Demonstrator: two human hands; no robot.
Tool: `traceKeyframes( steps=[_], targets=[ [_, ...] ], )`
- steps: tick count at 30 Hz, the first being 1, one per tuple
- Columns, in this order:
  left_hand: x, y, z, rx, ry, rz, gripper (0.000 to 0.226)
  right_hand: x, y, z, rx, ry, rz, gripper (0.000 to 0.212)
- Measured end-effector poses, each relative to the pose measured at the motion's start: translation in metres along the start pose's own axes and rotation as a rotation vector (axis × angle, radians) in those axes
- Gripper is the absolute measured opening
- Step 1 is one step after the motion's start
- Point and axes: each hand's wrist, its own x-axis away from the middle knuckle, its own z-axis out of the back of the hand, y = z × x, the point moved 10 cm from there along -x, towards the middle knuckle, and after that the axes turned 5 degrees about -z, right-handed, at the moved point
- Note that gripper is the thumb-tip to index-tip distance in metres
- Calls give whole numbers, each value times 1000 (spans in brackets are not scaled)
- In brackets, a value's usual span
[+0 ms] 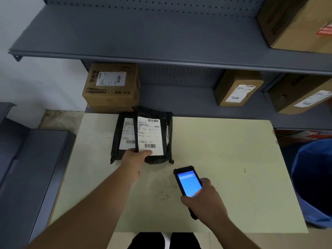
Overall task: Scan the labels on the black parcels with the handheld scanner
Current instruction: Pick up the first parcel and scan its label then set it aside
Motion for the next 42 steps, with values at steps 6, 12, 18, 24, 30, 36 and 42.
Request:
traceKeyframes(
  steps=[6, 12, 18, 24, 30, 36, 42],
  targets=[
    [17, -5, -7, 22, -90, -61, 27, 16, -17, 15, 46, -42, 73, 57],
    [29, -23, -7, 39, -50, -63, 55, 28, -24, 28, 11, -138, 76, 53],
    [40, -33, -16, 46, -62, -93, 56, 39, -28, 37, 37, -205, 59, 58],
    [45, -39, -23, 78, -95, -112, 75, 46, -28, 31, -28, -285, 3, 54],
    [50, -41, -28, 90, -114, -125, 72, 49, -32, 37, -73, -286, -8, 48],
    [52, -41, -32, 70, -138, -149, 64, 54, -30, 40, -67, -289, -22, 46],
    [55, -44, -31, 16, -126, -155, 54, 57, -29, 40, -71, -278, -11, 50]
  ],
)
